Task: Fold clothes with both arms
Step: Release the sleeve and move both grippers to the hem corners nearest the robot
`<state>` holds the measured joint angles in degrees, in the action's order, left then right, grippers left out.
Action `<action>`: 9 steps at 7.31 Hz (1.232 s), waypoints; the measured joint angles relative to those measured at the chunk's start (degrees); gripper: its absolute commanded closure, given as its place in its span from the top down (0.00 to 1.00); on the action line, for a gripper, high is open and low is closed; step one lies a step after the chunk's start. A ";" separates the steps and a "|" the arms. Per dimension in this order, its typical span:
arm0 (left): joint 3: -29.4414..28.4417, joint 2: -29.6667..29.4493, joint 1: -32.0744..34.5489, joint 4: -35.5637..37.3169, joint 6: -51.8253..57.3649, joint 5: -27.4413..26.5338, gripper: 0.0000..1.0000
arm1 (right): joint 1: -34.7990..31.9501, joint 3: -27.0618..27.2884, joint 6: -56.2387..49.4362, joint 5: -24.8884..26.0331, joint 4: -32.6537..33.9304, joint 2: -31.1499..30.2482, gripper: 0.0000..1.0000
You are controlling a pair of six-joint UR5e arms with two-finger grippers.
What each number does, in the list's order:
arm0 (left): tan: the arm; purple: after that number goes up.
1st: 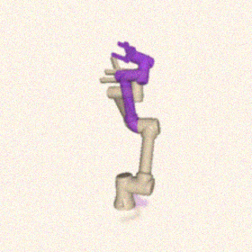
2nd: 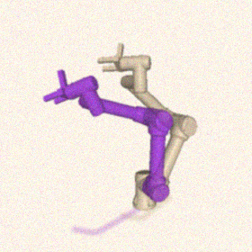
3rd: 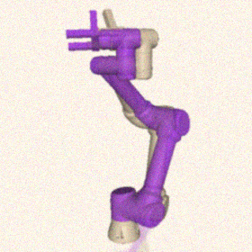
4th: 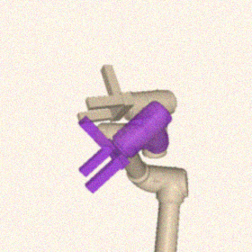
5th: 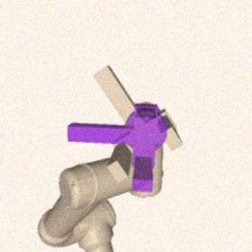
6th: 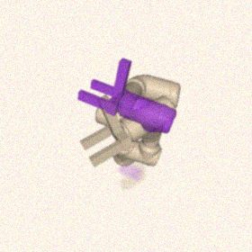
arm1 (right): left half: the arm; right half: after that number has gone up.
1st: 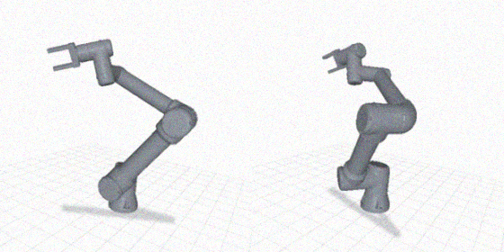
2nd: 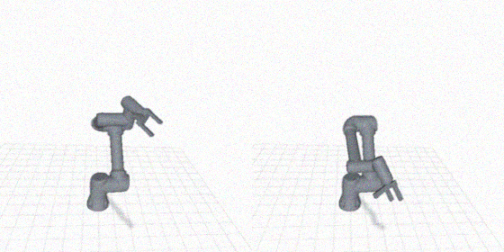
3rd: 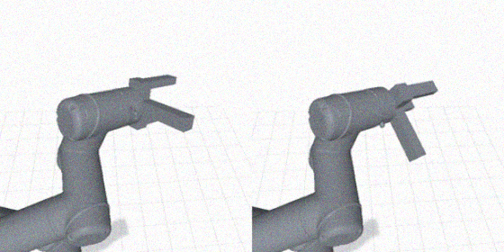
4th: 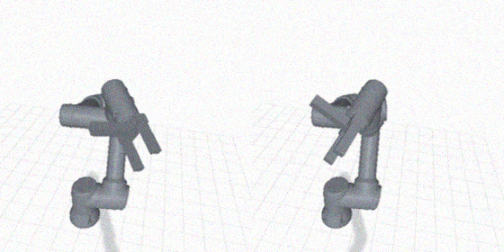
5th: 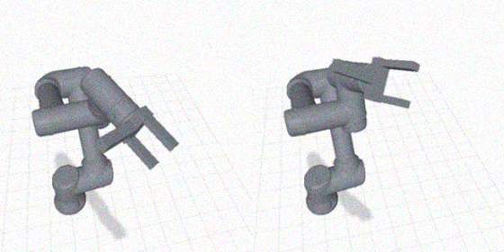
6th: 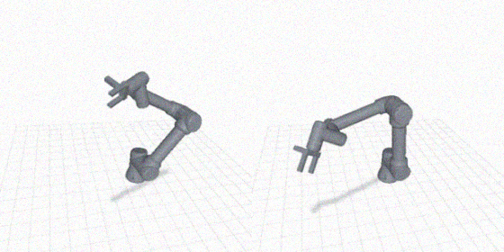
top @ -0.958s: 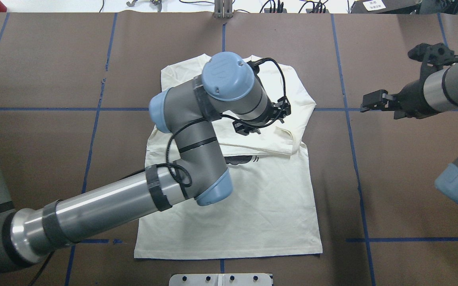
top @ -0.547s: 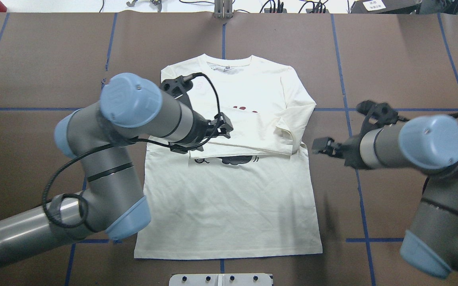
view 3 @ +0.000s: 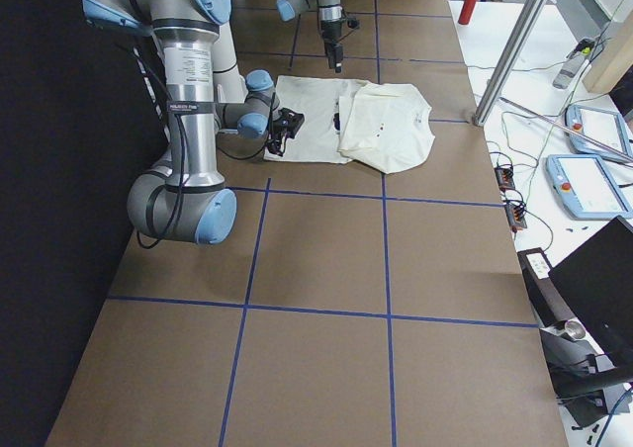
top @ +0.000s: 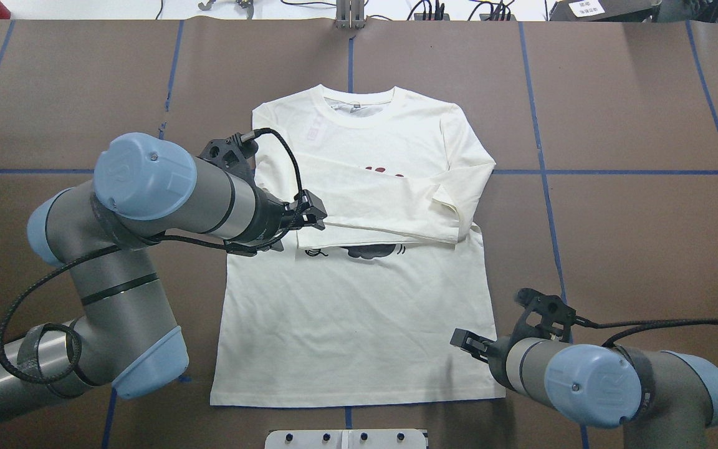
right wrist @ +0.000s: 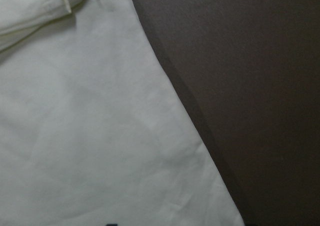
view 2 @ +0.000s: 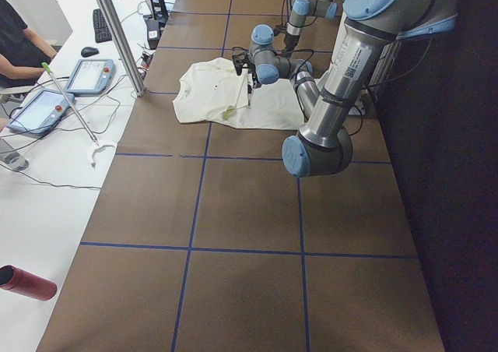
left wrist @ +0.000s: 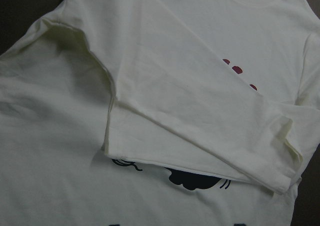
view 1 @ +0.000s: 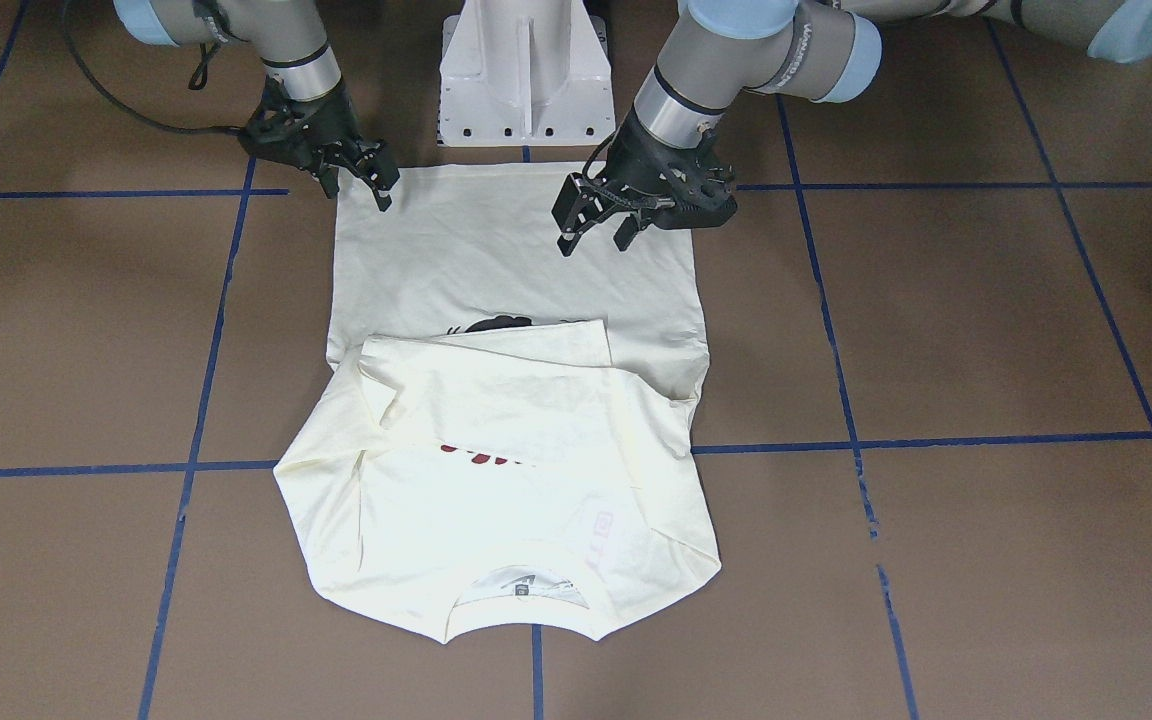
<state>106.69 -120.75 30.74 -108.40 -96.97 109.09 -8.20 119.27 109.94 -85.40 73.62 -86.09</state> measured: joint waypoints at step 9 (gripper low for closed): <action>-1.43 0.34 -0.24 -0.48 -0.82 -0.13 0.83 | 4.69 0.53 4.56 -1.11 2.27 -2.12 0.26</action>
<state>105.26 -120.41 30.50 -108.89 -97.79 108.96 -3.51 119.80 114.50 -86.51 75.89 -88.21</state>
